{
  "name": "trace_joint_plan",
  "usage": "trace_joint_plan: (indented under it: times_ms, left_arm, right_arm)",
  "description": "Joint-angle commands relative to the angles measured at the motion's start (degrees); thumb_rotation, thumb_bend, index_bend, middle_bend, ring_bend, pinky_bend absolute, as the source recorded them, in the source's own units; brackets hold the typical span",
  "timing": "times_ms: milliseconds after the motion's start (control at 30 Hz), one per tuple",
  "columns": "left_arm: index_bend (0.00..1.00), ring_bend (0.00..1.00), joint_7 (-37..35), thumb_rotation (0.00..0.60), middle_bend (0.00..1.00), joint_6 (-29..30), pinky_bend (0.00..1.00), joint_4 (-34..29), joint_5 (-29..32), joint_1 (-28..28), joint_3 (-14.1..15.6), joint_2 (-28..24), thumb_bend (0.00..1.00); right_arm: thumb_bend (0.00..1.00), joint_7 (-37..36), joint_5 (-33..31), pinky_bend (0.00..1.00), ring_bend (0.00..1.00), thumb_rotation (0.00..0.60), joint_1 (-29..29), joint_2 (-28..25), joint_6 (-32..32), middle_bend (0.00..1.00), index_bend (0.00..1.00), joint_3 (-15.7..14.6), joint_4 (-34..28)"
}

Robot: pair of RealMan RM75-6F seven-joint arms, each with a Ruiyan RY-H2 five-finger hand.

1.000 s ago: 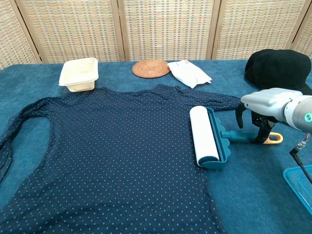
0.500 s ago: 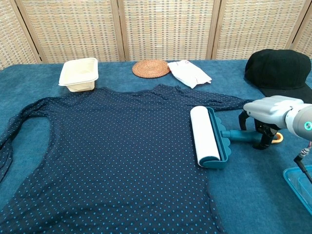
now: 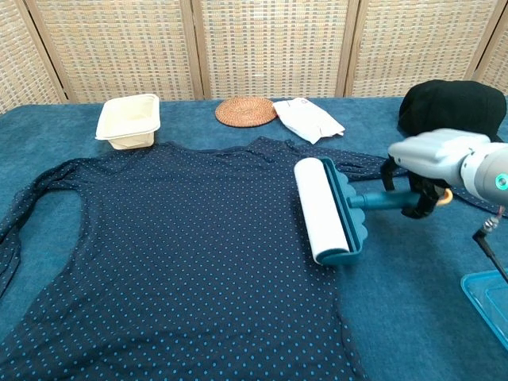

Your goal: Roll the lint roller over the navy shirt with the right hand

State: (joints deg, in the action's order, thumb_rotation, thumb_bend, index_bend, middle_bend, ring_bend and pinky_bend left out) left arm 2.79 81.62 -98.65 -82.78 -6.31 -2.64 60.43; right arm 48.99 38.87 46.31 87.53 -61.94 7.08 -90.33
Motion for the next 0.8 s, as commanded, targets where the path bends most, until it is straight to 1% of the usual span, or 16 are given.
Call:
trace_joint_plan:
  times_ms: [33,100,200,267,300,367,467,533,600,733,800]
  left_arm:
    - [0.0,0.0,-0.9,0.6,0.0,-0.3,0.0,0.1,0.1,-0.1,-0.1,-0.4,0.0]
    - [0.0,0.0,-1.4,0.6,0.0,-0.5,0.0,0.2,0.1,-0.2,-0.1,-0.5,0.0]
    - [0.0,0.0,-2.3,0.6,0.0,-1.1,0.0,0.5,0.2,-0.5,-0.1,-0.7,0.0]
    - [0.0,0.0,-2.9,0.6,0.0,-1.7,0.0,0.7,0.4,-0.7,-0.1,-0.7,0.0]
    - [0.0,0.0,-3.3,0.6,0.0,-2.1,0.0,0.9,0.7,-0.9,-0.1,-0.8,0.0]
    - [0.0,0.0,-3.8,0.6,0.0,-2.6,0.0,1.3,0.8,-1.2,-0.2,-0.8,0.0]
    - [0.0,0.0,-2.9,0.6,0.0,-2.7,0.0,1.9,0.9,-1.4,-0.3,-0.4,0.0]
    - [0.0,0.0,-3.0,0.6,0.0,-2.9,0.0,1.9,1.1,-1.4,-0.2,-0.2,0.0]
    - [0.0,0.0,-3.2,0.6,0.0,-3.4,0.0,2.1,1.4,-1.6,-0.3,-0.2,0.0]
    - [0.0,0.0,-3.7,0.6,0.0,-4.4,0.0,2.5,2.1,-2.0,-0.4,-0.1,0.0]
    - [0.0,0.0,-3.9,0.6,0.0,-4.9,0.0,2.7,2.5,-2.2,-0.4,-0.1,0.0]
  right_arm:
    - [0.82,5.4,0.3,1.0,1.0,0.6,3.2,-3.1,-2.1,1.0,0.7,2.0,-5.0]
    - [0.82,8.2,-0.7,1.0,1.0,0.6,4.8,-3.6,-2.7,1.0,0.7,2.9,-6.5]
    - [0.82,14.6,-4.4,1.0,1.0,0.6,8.8,-4.1,-3.4,1.0,0.71,4.6,-8.7]
    - [0.82,18.3,-7.9,1.0,1.0,0.6,11.5,-4.0,-3.5,1.0,0.71,5.7,-9.6]
    - [0.82,20.8,-9.6,1.0,1.0,0.6,13.8,-3.6,-3.0,1.0,0.71,6.8,-9.9]
    - [0.82,25.1,-14.1,1.0,1.0,0.6,17.2,-2.6,-3.3,1.0,0.72,7.8,-9.4]
    - [0.82,31.7,-19.7,1.0,1.0,0.6,22.6,-0.7,-3.0,1.0,0.72,8.0,-7.6]
    - [0.81,34.8,-23.9,1.0,1.0,0.6,25.4,0.5,-2.9,1.0,0.72,8.3,-6.0]
    - [0.81,38.1,-27.7,1.0,1.0,0.6,28.2,1.8,-2.5,1.0,0.73,8.0,-3.8]
    - [0.8,40.4,-31.6,1.0,1.0,0.6,30.8,3.8,-1.6,1.0,0.73,6.7,0.0]
    - [0.79,41.7,-32.6,1.0,1.0,0.6,31.6,4.7,-0.9,1.0,0.73,5.1,2.5]
